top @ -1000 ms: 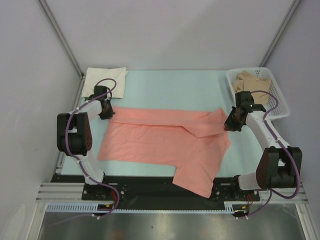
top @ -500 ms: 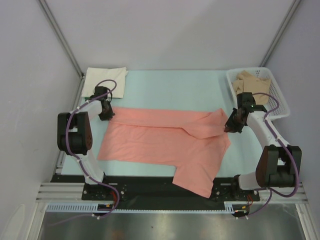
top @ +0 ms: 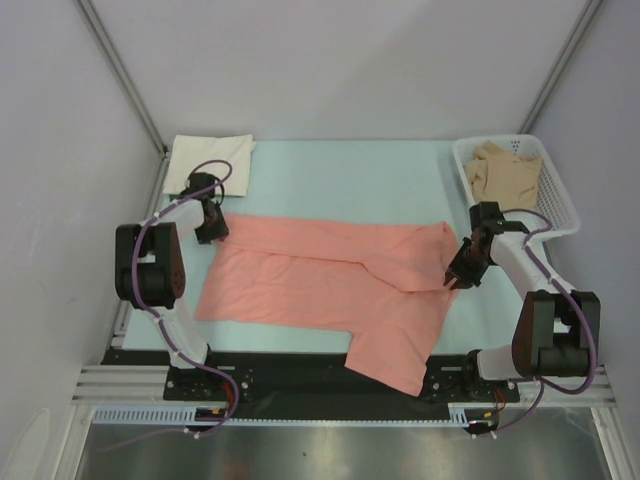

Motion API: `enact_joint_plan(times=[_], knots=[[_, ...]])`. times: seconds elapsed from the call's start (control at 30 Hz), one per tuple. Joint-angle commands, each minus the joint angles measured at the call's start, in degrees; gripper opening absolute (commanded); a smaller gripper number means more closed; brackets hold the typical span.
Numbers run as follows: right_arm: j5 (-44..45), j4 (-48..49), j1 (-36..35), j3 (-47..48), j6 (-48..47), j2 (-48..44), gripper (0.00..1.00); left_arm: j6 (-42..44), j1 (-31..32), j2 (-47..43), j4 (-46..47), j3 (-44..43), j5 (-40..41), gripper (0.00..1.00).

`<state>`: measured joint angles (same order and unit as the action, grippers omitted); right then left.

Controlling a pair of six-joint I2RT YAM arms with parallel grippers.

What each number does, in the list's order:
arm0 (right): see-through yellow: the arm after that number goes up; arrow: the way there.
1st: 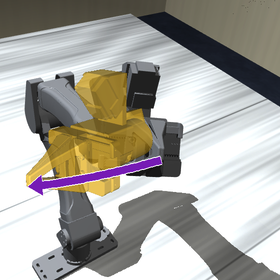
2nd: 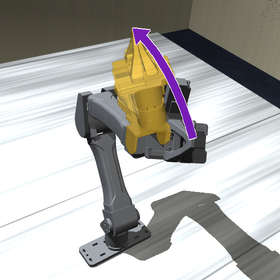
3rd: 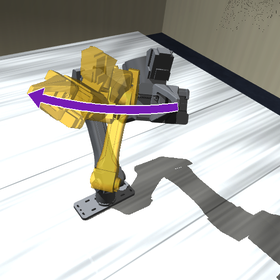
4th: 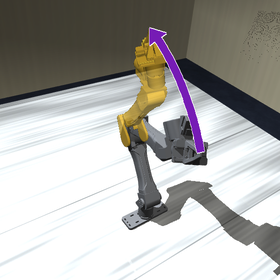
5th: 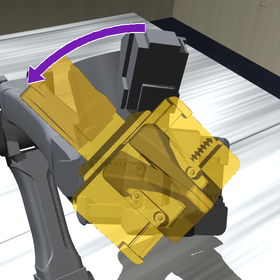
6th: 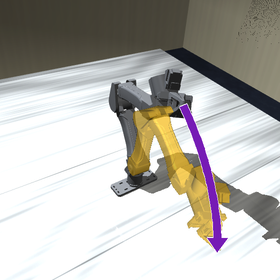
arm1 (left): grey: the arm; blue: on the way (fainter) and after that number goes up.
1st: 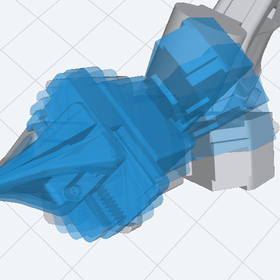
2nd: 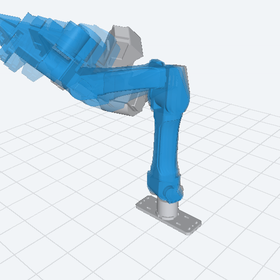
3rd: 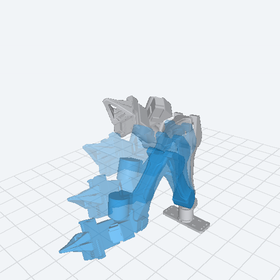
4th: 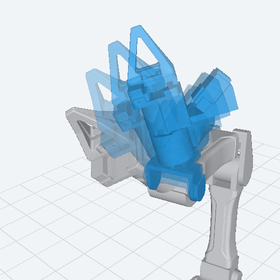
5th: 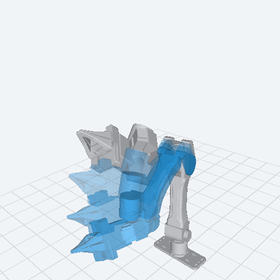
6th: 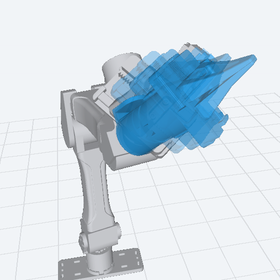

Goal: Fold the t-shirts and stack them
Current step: Fold the tshirt

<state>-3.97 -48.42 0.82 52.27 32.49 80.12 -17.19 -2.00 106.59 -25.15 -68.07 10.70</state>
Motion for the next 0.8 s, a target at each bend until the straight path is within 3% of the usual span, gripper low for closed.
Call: enact_joint_plan(times=[0.0,0.03,0.1,0.17,0.23,0.3,0.43,0.57,0.77], knots=[[-1.21,-6.21,-0.11,3.18,0.99,-4.61,0.3,-1.96,-0.02,-2.96,-4.64,-2.93,1.7,0.44],[-2.18,-6.94,-0.64,4.06,1.08,-6.1,0.43,-2.23,0.24,-3.48,-5.61,-3.81,1.87,0.51],[-1.84,-1.29,-2.4,5.3,-1.88,-9.69,0.64,-3.02,0.33,-5.33,-7.28,-5.92,3.01,0.55],[0.44,4.89,-2.14,6.26,-4.35,-9.28,0.76,-3.46,0.77,-6.21,-8.59,-8.37,3.71,0.56],[-1.11,10.09,-1.26,8.53,-7.68,-2.8,0.76,-4.08,1.56,-6.74,-9.39,-10.05,4.76,0.56],[1.05,9.06,-1.26,14.75,-9.37,6.22,0.75,-4.52,1.56,-7.18,-8.61,-10.68,4.25,0.54],[2.48,9.05,0.5,24.44,-13.33,16.79,0.76,-4.52,3.13,-5.08,-5.18,-10.24,-3.81,0.44],[1.69,7.03,0.32,31.66,-14.91,24.37,0.74,-3.99,4.02,-1.3,-0.44,-10.24,-8.23,0.38],[-0.17,7.82,-0.38,34.04,-15.53,28.6,0.64,-4.34,4.29,0.99,-0.78,-9.8,-6.4,0.35]])
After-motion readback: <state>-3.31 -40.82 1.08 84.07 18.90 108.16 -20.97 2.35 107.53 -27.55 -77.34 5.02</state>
